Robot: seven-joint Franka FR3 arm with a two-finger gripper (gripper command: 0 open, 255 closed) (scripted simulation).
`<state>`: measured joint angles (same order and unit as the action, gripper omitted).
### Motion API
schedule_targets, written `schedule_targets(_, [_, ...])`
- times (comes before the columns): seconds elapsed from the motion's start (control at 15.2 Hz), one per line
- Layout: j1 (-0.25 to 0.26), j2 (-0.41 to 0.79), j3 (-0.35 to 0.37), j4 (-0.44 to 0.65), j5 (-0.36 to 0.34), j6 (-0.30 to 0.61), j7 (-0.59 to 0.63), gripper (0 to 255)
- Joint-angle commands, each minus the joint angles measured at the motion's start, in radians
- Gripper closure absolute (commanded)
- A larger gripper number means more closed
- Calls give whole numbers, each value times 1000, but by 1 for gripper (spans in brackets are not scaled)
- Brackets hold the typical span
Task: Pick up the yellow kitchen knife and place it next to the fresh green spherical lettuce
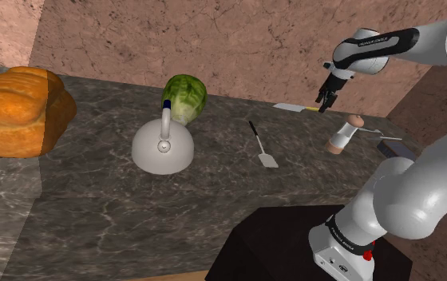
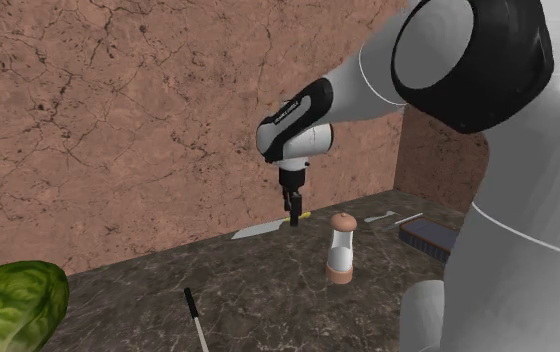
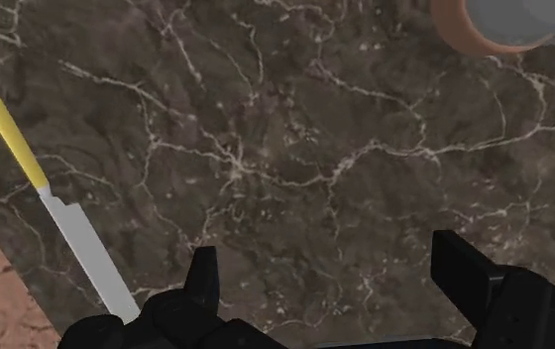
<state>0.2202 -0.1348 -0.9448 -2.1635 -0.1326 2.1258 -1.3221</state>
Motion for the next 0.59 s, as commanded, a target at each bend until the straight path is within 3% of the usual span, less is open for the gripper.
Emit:
schedule_targets(0.0, [28,138,-62,66,138,25,-170,0])
schedule_targets(0.13, [-1,285,-71,139,293,26,-336,0])
schedule_targets(0.26, [-79,406,-24,221,411,12,-468,0])
schedule_targets(0.53, [-241,594,92,401,552,-27,-646,0])
